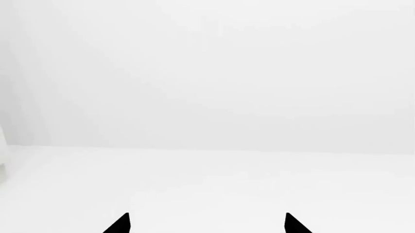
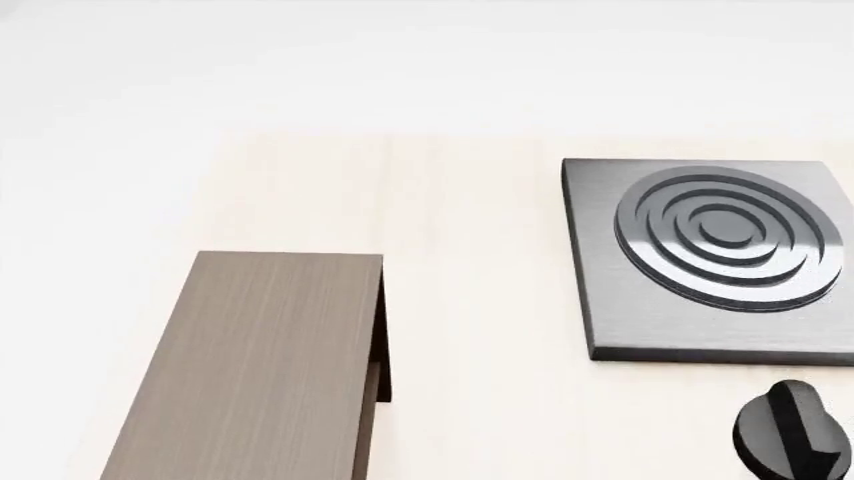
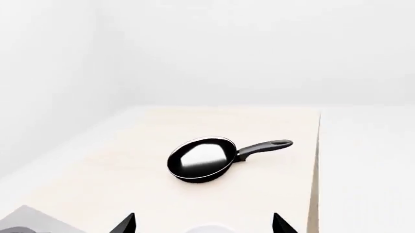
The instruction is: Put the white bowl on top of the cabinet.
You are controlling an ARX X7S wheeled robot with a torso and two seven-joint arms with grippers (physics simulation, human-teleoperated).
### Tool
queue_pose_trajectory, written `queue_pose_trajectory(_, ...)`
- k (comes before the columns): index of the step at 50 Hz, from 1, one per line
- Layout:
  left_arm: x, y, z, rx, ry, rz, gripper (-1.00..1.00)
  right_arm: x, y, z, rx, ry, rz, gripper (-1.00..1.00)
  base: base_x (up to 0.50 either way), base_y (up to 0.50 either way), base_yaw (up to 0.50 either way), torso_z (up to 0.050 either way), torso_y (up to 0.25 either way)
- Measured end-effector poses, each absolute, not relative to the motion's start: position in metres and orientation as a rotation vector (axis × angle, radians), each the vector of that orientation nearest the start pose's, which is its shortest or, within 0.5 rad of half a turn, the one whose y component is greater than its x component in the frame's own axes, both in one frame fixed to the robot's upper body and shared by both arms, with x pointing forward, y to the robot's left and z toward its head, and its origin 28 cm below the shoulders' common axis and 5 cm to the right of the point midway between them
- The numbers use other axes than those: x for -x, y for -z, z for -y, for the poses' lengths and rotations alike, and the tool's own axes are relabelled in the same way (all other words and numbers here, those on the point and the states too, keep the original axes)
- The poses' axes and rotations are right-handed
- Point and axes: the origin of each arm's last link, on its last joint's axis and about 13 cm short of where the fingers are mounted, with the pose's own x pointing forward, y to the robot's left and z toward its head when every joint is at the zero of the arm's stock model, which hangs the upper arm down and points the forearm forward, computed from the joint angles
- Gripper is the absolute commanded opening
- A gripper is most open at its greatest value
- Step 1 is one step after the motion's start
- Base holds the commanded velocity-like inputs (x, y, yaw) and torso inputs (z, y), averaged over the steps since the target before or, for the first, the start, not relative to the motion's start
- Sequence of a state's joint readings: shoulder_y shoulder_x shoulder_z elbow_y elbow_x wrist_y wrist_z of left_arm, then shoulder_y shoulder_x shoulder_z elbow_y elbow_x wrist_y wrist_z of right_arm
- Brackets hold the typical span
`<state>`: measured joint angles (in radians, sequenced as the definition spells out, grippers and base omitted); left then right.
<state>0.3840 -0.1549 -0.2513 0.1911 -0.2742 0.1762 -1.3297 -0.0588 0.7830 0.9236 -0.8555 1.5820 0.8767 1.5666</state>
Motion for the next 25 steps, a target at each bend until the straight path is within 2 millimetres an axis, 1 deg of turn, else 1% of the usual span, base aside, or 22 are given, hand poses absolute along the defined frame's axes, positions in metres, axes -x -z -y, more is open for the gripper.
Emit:
queue_pose_trajectory(4,-0.117,-0.013,-0.288,0.052,-1.552,0.005,1.00,-0.111,-0.239,0.221,-0.235,1.114,0.043,1.00,0.00,0.00,0.00,0.000,0.000)
queue_pose_trajectory(9,-0.117,-0.013,-0.288,0.052,-1.552,0.005,1.00,-0.102,-0.244,0.224,-0.250,1.125,0.024,1.00,0.00,0.00,0.00,0.000,0.000)
queue_pose_trajectory(25,-0.116,-0.013,-0.288,0.052,-1.553,0.004,1.00,-0.096,-0.253,0.234,-0.280,1.158,-0.029,1.00,0.00,0.00,0.00,0.000,0.000)
